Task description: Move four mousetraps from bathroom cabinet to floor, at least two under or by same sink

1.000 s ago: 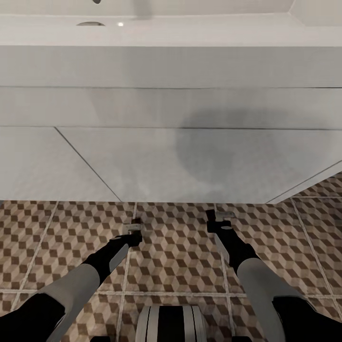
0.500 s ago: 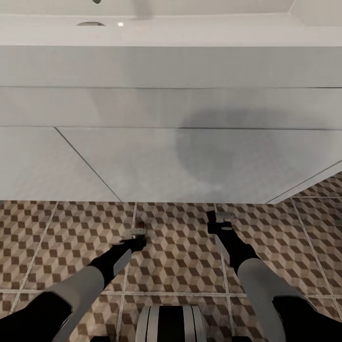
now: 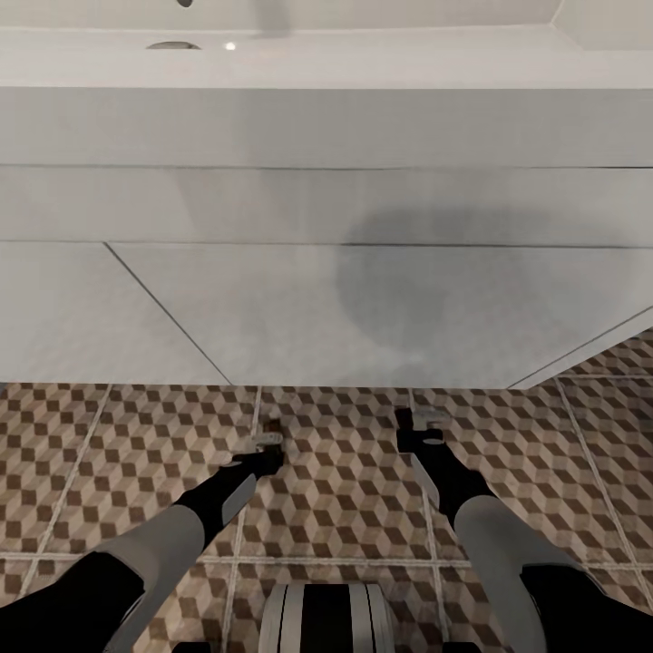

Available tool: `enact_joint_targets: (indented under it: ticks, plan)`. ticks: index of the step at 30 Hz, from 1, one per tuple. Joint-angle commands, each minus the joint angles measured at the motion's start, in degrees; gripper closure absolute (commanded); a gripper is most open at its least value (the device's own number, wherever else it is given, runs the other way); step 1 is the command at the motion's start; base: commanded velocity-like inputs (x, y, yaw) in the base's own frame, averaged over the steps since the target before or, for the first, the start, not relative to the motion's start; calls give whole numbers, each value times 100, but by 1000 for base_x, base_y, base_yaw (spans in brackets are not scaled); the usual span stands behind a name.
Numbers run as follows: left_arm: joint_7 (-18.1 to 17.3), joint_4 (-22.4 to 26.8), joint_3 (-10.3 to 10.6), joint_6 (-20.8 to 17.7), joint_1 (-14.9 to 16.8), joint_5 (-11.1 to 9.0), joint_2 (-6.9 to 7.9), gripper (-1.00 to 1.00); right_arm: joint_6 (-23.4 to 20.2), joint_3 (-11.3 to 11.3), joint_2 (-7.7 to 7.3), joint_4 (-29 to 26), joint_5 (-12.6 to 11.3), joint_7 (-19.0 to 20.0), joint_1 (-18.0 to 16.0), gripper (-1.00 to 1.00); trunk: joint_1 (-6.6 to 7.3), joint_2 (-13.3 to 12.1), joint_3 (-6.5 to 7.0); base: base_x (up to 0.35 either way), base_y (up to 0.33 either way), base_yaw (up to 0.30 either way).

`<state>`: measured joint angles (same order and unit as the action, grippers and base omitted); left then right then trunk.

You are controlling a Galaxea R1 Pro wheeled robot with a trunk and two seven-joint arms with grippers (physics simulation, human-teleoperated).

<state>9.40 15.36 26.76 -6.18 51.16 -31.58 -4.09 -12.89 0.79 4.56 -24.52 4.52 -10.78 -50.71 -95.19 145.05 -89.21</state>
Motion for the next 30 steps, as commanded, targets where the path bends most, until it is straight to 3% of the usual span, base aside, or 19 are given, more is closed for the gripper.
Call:
enact_joint_targets:
  ticks: [1,11,20,30]
  plan:
    - [53,11,52,-18,15,-38,2,100,-20,8,3,1,34,-11,0,100,1,1,-3,0,0,0]
    - [53,5,64,23,143,-9,15,100,139,6,1,211,58,-1,0,100,1,1,-3,0,0,0]
    - [54,3,58,60,157,421,3,100,130,16,1,241,68,-4,0,100,1,1,-3,0,0,-21]
    - [53,-5,58,72,158,492,7,100,129,11,1,182,60,-190,0,100,1,1,-3,0,0,-83]
